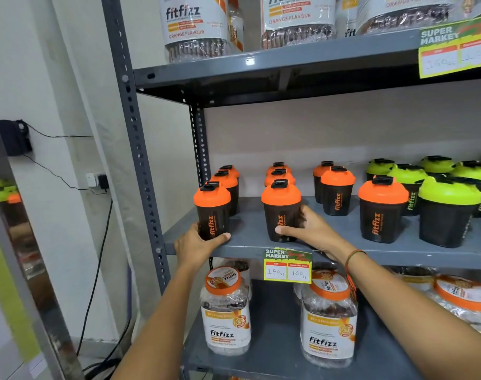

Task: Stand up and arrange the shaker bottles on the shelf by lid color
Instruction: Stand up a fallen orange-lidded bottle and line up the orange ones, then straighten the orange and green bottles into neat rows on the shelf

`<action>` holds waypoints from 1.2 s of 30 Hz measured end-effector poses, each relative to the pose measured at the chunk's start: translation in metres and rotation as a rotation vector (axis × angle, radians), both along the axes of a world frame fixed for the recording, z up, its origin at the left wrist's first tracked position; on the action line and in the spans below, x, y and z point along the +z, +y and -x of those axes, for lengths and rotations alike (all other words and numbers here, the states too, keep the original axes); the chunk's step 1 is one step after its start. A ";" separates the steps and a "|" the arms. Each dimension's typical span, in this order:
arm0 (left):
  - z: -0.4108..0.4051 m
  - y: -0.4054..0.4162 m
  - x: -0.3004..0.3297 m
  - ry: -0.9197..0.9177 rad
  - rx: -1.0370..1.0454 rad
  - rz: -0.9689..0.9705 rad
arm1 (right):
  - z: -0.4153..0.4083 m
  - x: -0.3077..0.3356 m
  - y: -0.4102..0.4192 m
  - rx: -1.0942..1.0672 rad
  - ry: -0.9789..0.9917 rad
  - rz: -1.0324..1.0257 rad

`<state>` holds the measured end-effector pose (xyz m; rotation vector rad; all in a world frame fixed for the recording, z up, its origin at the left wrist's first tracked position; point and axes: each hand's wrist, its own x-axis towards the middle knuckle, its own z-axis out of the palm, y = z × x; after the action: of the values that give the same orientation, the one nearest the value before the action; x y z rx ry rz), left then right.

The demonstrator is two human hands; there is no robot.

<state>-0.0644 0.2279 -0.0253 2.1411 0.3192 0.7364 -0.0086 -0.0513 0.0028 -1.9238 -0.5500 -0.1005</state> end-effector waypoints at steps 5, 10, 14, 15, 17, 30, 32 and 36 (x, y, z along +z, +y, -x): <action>0.023 -0.013 0.001 -0.225 -0.009 0.316 | 0.009 0.003 -0.004 -0.013 -0.013 -0.028; 0.059 -0.069 0.009 -0.616 0.180 0.206 | 0.023 0.003 -0.011 -0.147 -0.138 -0.142; 0.062 -0.134 0.021 -0.778 -0.024 0.055 | 0.042 0.005 -0.027 -0.300 -0.490 -0.153; 0.060 -0.150 0.023 -0.790 -0.086 0.016 | 0.047 0.008 -0.035 -0.344 -0.585 -0.144; 0.054 -0.182 0.028 -0.771 -0.220 -0.019 | 0.055 0.015 -0.054 -0.452 -0.731 -0.147; -0.045 -0.297 0.026 0.101 -0.594 -0.095 | 0.047 -0.008 -0.217 -0.934 -0.416 -0.048; -0.055 -0.303 0.027 0.184 -0.607 -0.045 | 0.037 -0.010 -0.233 -0.838 -0.272 -0.013; -0.067 -0.307 0.032 0.237 -0.651 0.158 | 0.016 -0.007 -0.252 -0.702 -0.121 0.045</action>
<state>0.0026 -0.0789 0.0064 2.0055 -0.1950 0.0805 -0.0246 -0.3032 -0.0043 -2.0850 0.0703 -0.6594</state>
